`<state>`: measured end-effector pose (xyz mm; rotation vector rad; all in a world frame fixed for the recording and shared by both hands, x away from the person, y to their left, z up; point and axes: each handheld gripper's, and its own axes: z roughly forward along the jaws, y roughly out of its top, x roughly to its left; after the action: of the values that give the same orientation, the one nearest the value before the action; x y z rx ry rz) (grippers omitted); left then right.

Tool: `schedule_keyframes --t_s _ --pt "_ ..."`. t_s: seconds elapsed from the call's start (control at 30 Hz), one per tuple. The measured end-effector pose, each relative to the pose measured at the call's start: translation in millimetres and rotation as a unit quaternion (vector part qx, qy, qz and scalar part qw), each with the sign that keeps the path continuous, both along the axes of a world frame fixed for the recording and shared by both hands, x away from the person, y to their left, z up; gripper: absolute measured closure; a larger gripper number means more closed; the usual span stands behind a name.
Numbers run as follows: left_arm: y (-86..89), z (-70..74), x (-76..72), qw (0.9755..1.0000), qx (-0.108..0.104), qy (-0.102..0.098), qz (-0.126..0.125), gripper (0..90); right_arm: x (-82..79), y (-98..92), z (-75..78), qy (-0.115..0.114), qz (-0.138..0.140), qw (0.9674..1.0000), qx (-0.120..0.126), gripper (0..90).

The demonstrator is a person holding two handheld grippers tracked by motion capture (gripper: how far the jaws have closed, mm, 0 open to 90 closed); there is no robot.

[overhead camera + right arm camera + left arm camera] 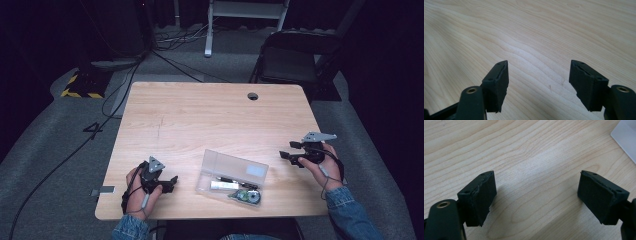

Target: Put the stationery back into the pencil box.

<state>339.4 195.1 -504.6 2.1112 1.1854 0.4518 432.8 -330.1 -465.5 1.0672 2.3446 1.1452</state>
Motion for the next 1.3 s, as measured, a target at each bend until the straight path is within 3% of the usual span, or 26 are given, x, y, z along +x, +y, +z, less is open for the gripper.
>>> schedule_keyframes --t_s 0.2,0.8,0.97,1.03,1.3 --pt "-0.1 -0.1 0.0 1.0 -0.001 0.0 0.0 15.9 0.5 -1.2 -15.7 0.01 -0.005 0.9999 -0.005 32.9" --pt "-0.1 -0.1 0.0 1.0 0.0 -0.001 0.0 15.9 -1.3 1.2 -32.6 0.033 -0.006 0.9993 -0.015 31.2" --pt "-0.2 -0.1 0.0 1.0 0.0 0.0 0.0 15.9 -0.7 2.8 -36.1 0.018 -0.006 0.9996 -0.023 23.7" --pt "0.1 0.0 0.1 1.0 0.002 -0.001 -0.001 15.9 1.2 6.3 -38.4 0.012 0.002 0.9991 -0.039 13.2" --pt "-0.1 -0.1 0.0 1.0 0.001 -0.001 -0.001 15.9 2.2 7.5 -38.6 0.016 0.005 0.999 -0.041 10.7"
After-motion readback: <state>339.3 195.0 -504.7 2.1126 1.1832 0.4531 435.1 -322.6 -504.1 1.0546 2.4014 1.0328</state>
